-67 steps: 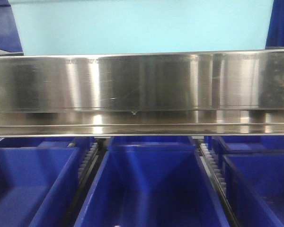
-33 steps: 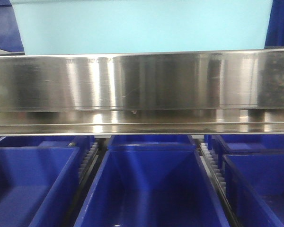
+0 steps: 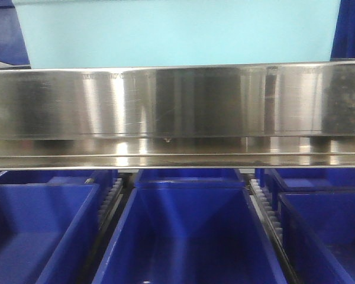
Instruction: Move two blue bins to right shelf middle
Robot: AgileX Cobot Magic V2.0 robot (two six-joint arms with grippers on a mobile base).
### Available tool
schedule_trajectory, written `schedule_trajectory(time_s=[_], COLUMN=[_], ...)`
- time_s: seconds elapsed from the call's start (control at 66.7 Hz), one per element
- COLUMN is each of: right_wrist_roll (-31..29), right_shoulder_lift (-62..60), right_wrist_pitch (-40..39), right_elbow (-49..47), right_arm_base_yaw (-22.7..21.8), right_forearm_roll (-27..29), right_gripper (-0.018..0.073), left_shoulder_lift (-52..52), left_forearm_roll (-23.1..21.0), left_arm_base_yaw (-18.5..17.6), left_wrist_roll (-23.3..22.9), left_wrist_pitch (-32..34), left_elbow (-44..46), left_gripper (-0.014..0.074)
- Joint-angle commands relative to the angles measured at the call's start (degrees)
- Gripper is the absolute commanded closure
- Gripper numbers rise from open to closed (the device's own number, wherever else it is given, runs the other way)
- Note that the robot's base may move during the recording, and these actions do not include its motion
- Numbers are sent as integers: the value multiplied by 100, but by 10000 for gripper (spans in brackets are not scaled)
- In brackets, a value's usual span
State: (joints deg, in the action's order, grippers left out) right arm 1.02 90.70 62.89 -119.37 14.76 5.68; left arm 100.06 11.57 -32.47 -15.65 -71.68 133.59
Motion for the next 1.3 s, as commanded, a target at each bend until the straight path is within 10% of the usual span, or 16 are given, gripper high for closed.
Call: schedule_trajectory(time_s=[0.0,1.289], right_wrist_roll=[107,107], right_shoulder_lift=[-7,846], right_wrist_pitch=[-342,49], right_elbow=[-46,-41], right_arm_base_yaw=[-38,-28], right_forearm_roll=[-201,850], right_gripper=[724,724], left_shoulder_lift=[-101,460], left_forearm_roll=[-189,-242], left_arm_base_yaw=[-51,285], left_wrist_roll=[41,191], left_wrist_pitch=[172,172], left_elbow=[89,-495], left_gripper=[707,707])
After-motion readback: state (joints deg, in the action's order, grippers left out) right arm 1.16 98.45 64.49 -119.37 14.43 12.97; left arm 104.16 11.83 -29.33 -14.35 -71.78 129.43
